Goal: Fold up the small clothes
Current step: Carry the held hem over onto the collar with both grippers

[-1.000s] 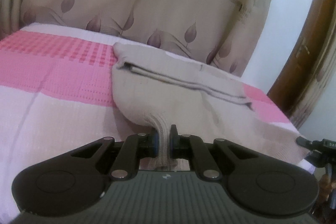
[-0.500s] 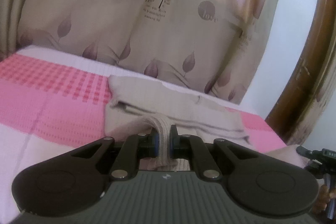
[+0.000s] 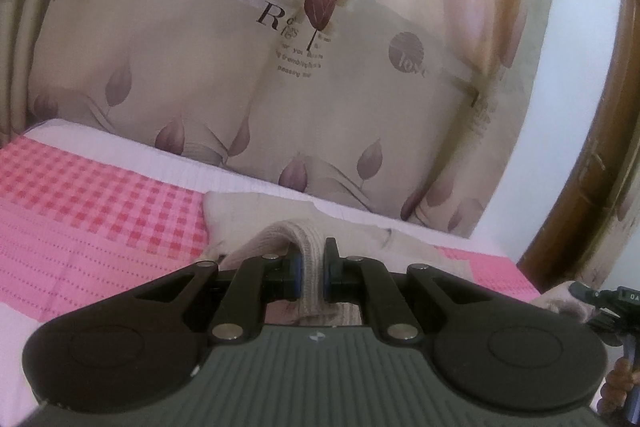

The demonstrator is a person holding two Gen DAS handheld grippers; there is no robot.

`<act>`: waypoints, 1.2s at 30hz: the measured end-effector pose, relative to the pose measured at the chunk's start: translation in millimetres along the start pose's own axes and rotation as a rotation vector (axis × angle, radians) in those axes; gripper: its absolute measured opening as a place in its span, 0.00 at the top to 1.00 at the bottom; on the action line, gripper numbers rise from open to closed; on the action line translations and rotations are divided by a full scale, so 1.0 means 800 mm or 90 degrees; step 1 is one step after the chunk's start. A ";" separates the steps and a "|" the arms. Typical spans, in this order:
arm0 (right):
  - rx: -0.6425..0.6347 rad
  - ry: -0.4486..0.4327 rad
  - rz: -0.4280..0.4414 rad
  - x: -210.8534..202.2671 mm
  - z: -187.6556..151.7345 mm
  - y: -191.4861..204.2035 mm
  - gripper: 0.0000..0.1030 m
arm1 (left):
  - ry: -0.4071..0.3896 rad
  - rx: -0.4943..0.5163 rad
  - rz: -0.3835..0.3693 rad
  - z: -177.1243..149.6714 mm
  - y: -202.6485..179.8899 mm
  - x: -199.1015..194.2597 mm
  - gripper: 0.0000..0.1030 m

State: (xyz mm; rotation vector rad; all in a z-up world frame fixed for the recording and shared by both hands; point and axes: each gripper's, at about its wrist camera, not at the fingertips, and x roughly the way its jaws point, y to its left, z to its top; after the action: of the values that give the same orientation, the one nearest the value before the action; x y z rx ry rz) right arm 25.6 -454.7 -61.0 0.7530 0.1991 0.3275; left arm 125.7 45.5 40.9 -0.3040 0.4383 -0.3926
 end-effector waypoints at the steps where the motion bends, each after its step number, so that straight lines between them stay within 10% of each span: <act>1: -0.002 -0.001 -0.002 0.003 0.003 -0.001 0.88 | -0.003 -0.002 0.003 0.002 0.000 0.004 0.90; 36: -0.029 0.007 -0.079 0.126 0.072 -0.044 0.88 | -0.012 -0.030 0.102 0.034 0.012 0.129 0.89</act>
State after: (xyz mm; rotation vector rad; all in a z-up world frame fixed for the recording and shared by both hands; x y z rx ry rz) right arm 144.3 -479.4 -50.5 0.6911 0.2463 0.2180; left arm 227.6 15.2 24.7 -0.3160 0.4513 -0.2229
